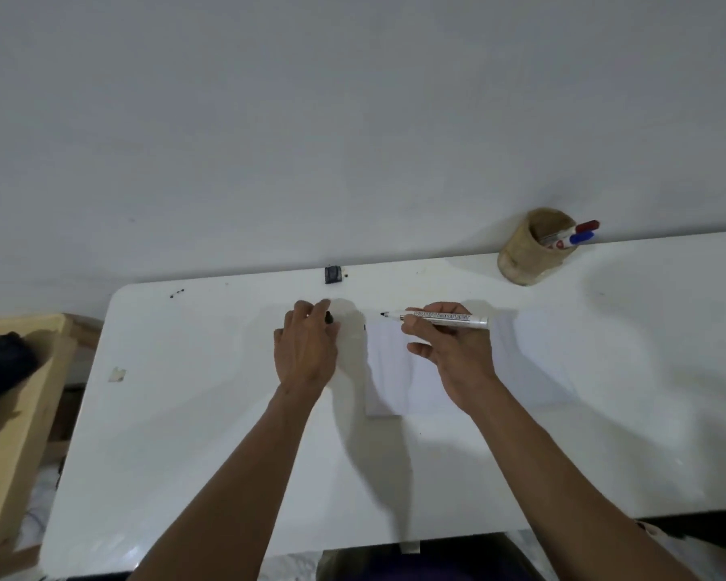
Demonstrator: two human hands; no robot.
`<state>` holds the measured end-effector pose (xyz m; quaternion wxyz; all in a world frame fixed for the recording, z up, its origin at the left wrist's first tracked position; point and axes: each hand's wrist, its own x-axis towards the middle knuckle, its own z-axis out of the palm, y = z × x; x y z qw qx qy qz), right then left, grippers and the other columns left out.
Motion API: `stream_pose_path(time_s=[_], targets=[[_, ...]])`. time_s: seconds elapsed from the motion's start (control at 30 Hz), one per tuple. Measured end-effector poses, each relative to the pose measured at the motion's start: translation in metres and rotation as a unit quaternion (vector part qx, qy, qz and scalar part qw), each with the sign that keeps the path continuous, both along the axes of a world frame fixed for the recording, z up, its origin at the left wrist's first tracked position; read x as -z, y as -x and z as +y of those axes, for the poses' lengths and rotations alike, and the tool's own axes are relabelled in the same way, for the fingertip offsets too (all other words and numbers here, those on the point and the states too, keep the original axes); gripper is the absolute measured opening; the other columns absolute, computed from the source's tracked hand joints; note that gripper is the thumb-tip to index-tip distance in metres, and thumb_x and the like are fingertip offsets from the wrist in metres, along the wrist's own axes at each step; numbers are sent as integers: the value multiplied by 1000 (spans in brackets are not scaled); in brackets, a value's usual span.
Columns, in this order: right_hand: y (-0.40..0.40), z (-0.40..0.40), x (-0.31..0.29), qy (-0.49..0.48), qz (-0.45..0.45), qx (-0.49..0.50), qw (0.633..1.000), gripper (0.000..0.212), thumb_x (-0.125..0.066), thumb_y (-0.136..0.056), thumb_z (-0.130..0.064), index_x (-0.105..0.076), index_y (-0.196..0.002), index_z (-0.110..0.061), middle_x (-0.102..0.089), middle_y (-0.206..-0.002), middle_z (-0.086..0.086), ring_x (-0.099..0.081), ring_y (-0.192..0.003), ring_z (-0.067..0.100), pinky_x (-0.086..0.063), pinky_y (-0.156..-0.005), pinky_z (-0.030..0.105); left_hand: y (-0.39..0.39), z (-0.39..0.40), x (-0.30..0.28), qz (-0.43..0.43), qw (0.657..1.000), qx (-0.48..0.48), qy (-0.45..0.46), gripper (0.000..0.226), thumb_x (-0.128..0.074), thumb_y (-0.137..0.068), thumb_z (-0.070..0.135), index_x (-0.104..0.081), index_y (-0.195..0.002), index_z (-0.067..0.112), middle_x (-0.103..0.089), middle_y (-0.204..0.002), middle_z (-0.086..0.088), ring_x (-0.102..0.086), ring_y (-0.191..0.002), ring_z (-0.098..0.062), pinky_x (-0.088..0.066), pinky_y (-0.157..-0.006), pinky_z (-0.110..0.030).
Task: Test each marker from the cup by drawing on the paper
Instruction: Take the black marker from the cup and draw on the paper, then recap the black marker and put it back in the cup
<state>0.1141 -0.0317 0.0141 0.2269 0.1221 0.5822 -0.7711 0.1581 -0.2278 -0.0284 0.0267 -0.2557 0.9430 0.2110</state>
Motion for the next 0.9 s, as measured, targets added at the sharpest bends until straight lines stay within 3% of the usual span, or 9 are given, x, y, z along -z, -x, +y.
stream_pose_path(time_s=[0.13, 0.23, 0.33, 0.4, 0.47, 0.53, 0.63, 0.73, 0.9], targets=[[-1, 5, -1, -13, -3, 15, 1000, 24, -82, -79, 4, -71, -82, -17, -78, -92, 9, -74, -89, 25, -59, -70, 34, 0, -5, 5, 4, 1000, 0, -2, 24, -54, -98, 20, -67, -118, 15, -62, -113, -9, -57, -110, -32, -45, -89, -41], [-1, 6, -7, -6, -6, 28, 1000, 22, -82, -80, 4, -73, -84, -16, -78, -93, 9, -73, -90, 26, -59, -70, 34, -3, -3, -2, 46, 994, -40, -86, 17, -60, -95, 14, -72, -106, 11, -70, -102, -11, -65, -95, -33, -45, -77, -32], [-1, 3, -21, -7, 18, 38, 999, 12, -78, -87, -4, -71, -91, -13, -78, -90, 7, -74, -88, 24, -59, -68, 33, -8, 6, -24, 96, 974, -81, -187, 13, -67, -91, 13, -74, -102, 12, -77, -95, -3, -69, -86, -17, -44, -78, -23], [-2, 0, -30, -30, 50, 34, 998, 7, -76, -91, -14, -71, -95, -11, -79, -88, 4, -76, -85, 22, -61, -68, 33, -13, 15, -42, 126, 950, -111, -262, 11, -71, -88, 14, -75, -98, 17, -78, -91, 5, -68, -79, -4, -48, -77, -23], [-18, -10, -49, -57, 104, 14, 993, 9, -74, -94, -20, -71, -96, -12, -79, -84, -1, -76, -82, 17, -63, -70, 33, -36, 19, -61, 191, 906, -126, -357, 12, -72, -87, 13, -74, -94, 22, -78, -85, 7, -70, -77, 0, -52, -73, -22], [-22, -15, -57, -74, 133, 7, 988, 11, -73, -95, -22, -70, -96, -12, -80, -84, -2, -76, -79, 13, -64, -71, 33, -43, 25, -70, 234, 865, -125, -426, 12, -70, -89, 10, -74, -95, 20, -79, -82, 2, -71, -77, -5, -51, -65, -18], [-26, -19, -65, -83, 150, 6, 985, 16, -73, -94, -24, -71, -98, -9, -81, -88, 3, -77, -79, 15, -64, -72, 35, -47, 30, -81, 270, 818, -133, -491, 13, -70, -89, 7, -75, -97, 17, -79, -85, 0, -68, -79, -14, -50, -66, -25], [-25, -17, -66, -88, 152, 8, 984, 18, -73, -94, -23, -71, -99, -6, -81, -91, 8, -77, -80, 18, -64, -73, 38, -46, 35, -86, 265, 815, -122, -500, 14, -71, -89, 8, -76, -96, 19, -78, -89, 1, -67, -81, -14, -50, -70, -31], [-34, -16, -65, -101, 156, -4, 983, 15, -74, -94, -23, -72, -97, -8, -81, -90, 8, -77, -80, 19, -64, -71, 34, -52, 36, -87, 246, 835, -91, -483, 13, -72, -88, 11, -77, -98, 18, -78, -91, 8, -68, -81, -3, -55, -73, -20]])
